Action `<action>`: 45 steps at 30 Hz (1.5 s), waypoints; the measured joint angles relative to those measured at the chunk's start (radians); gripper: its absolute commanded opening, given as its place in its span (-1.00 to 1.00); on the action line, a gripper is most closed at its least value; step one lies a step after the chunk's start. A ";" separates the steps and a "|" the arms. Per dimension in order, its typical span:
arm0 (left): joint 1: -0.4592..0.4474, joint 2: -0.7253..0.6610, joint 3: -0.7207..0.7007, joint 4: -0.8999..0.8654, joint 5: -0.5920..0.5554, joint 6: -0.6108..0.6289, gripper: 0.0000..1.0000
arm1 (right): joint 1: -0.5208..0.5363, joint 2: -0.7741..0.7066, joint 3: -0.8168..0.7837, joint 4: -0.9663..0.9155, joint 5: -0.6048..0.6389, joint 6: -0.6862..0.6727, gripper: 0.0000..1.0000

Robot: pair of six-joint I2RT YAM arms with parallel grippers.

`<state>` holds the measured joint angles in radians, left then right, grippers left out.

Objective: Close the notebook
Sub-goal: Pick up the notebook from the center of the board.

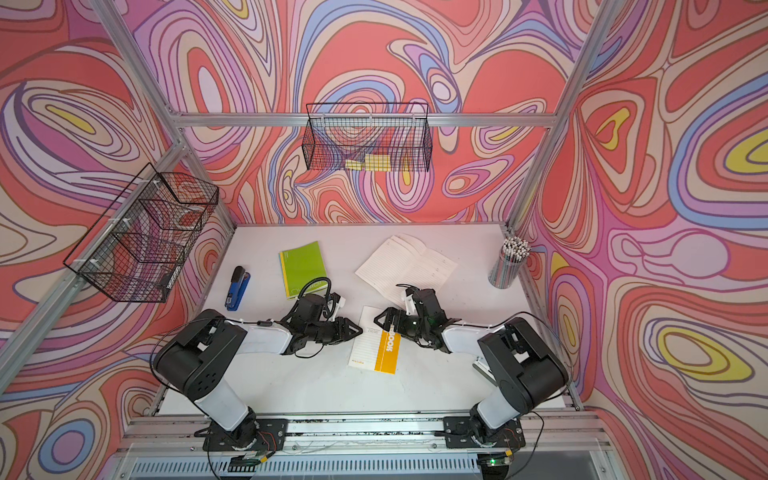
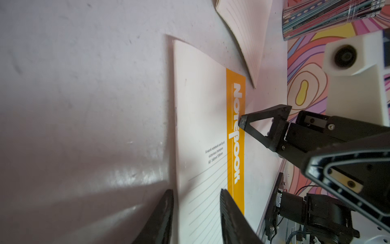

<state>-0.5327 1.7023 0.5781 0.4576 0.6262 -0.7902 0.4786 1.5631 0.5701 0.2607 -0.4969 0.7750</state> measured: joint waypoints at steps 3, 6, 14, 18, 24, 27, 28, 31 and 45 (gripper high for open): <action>0.004 0.019 0.000 0.034 0.020 -0.007 -0.23 | 0.000 0.000 0.000 -0.001 0.000 0.000 0.97; 0.009 0.035 0.000 0.060 0.042 -0.015 -0.24 | 0.000 0.000 0.000 -0.001 0.000 -0.001 0.97; 0.015 0.066 0.000 0.103 0.092 -0.038 -0.41 | 0.000 0.000 0.000 -0.002 0.000 -0.003 0.97; 0.016 0.067 0.000 0.109 0.105 -0.042 -0.49 | 0.000 0.000 0.000 -0.002 0.000 -0.004 0.97; 0.016 0.069 0.000 0.116 0.115 -0.046 -0.68 | 0.000 0.000 0.000 -0.002 0.000 -0.004 0.97; 0.016 0.072 0.000 0.117 0.117 -0.050 -0.76 | 0.000 0.000 0.000 -0.002 -0.001 -0.004 0.97; 0.016 0.073 0.000 0.118 0.118 -0.051 -0.76 | 0.000 0.000 0.000 -0.002 -0.001 -0.004 0.97; 0.016 0.073 0.000 0.124 0.124 -0.052 -0.79 | 0.000 0.000 0.000 -0.003 -0.001 -0.004 0.97; 0.017 0.032 0.018 0.049 0.118 -0.040 -0.97 | 0.000 -0.130 0.001 -0.123 0.000 -0.016 0.97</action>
<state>-0.5159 1.7344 0.5957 0.5068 0.7444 -0.8307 0.4789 1.4334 0.5709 0.1379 -0.4965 0.7586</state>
